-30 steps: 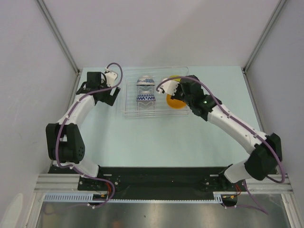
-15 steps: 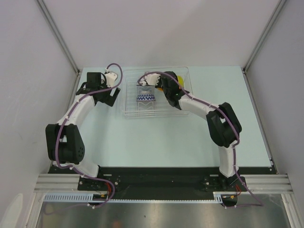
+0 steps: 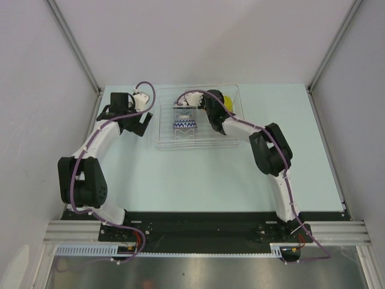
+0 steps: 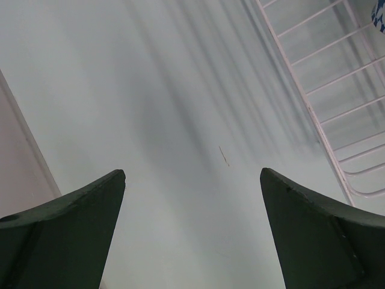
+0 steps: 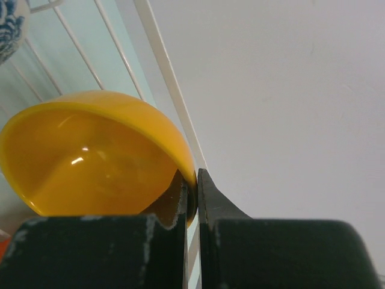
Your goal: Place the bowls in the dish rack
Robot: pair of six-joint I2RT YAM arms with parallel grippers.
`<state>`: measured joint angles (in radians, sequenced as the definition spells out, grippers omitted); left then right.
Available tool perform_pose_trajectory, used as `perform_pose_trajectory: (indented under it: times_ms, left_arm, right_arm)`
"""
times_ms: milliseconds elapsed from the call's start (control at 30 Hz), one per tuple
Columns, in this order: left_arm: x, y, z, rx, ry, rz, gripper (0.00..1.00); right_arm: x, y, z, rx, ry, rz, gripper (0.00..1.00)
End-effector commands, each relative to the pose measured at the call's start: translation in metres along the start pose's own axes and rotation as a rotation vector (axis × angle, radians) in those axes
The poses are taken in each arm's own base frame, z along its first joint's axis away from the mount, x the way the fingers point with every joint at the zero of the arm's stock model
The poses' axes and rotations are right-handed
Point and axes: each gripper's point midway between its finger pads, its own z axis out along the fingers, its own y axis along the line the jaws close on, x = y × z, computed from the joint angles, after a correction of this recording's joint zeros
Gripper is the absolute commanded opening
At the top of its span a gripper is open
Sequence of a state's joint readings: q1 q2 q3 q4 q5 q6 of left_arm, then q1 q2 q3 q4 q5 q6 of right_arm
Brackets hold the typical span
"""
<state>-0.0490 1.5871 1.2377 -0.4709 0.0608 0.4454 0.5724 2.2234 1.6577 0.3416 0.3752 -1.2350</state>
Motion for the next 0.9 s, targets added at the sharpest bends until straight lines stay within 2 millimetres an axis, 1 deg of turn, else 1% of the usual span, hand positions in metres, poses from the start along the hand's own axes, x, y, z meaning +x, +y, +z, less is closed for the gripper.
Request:
perform_pose_trajectory:
  times_ms: [0,167,267,433,633,767,867]
  left_arm:
    - [-0.015,0.004,-0.016,-0.008,-0.062,-0.002,1.00]
    - [-0.017,0.004,-0.016,-0.009,-0.065,-0.001,1.00]
    - [-0.017,0.004,-0.016,-0.008,-0.064,-0.001,1.00]
    - [-0.017,0.006,-0.018,-0.014,-0.065,0.005,0.99]
    - [-0.017,0.007,-0.018,-0.018,-0.064,0.007,1.00]
    - [-0.018,0.006,-0.019,-0.016,-0.067,0.007,1.00]
    - [-0.017,0.006,-0.018,-0.016,-0.063,0.008,1.00]
  right_arm:
    - [-0.021,-0.042,0.006,0.131,-0.067,0.017,0.00]
    - [-0.022,-0.030,0.007,0.108,-0.066,-0.025,0.00]
    - [-0.021,-0.019,0.007,0.085,-0.071,-0.048,0.00]
    - [-0.015,-0.005,0.011,0.059,-0.061,-0.082,0.00]
    - [-0.018,0.011,0.010,0.009,-0.071,-0.116,0.00]
    - [-0.020,0.015,0.003,-0.002,-0.076,-0.129,0.00]
    - [-0.022,0.009,-0.005,0.018,-0.080,-0.127,0.00]
